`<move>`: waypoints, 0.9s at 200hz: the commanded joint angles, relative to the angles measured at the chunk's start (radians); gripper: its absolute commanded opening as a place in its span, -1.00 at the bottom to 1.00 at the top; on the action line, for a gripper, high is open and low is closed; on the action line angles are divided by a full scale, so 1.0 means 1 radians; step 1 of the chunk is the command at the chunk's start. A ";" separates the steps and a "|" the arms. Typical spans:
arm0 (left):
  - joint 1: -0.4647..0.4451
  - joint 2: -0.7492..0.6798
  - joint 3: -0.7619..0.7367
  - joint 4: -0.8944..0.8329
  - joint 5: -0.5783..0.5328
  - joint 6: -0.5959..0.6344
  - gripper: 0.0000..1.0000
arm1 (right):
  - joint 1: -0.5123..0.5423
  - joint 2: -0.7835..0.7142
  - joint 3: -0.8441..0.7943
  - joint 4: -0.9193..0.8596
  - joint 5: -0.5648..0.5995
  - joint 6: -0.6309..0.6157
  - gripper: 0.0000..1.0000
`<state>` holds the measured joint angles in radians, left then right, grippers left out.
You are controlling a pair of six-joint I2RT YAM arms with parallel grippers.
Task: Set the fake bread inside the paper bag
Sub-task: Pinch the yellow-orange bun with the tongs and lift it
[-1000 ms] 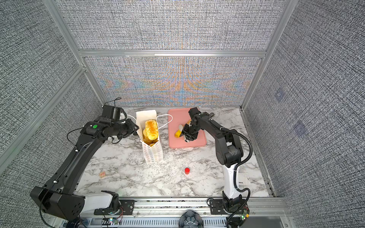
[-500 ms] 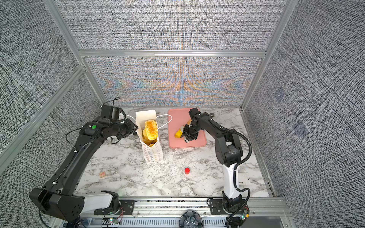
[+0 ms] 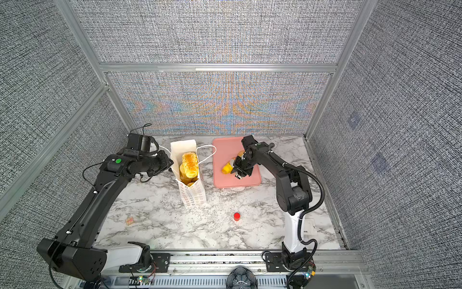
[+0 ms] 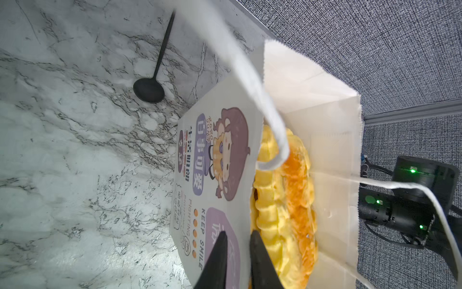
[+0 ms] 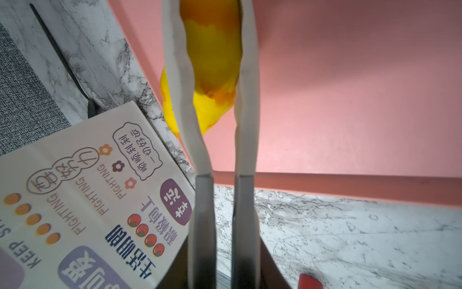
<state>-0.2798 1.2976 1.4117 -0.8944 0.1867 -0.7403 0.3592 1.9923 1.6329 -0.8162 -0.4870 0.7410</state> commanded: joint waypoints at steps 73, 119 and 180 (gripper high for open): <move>0.002 -0.018 0.001 -0.012 0.004 0.004 -0.73 | 0.001 -0.113 0.011 -0.039 0.017 -0.033 -0.44; 0.004 -0.027 -0.005 -0.015 0.003 0.004 -0.75 | 0.002 -0.166 0.074 -0.092 0.065 -0.073 -0.44; 0.004 -0.024 -0.001 -0.019 0.005 0.005 -0.77 | 0.009 -0.237 0.169 -0.139 0.127 -0.128 -0.44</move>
<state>-0.2783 1.2736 1.4097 -0.8993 0.1864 -0.7403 0.3626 1.7786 1.7744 -0.9337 -0.3931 0.6521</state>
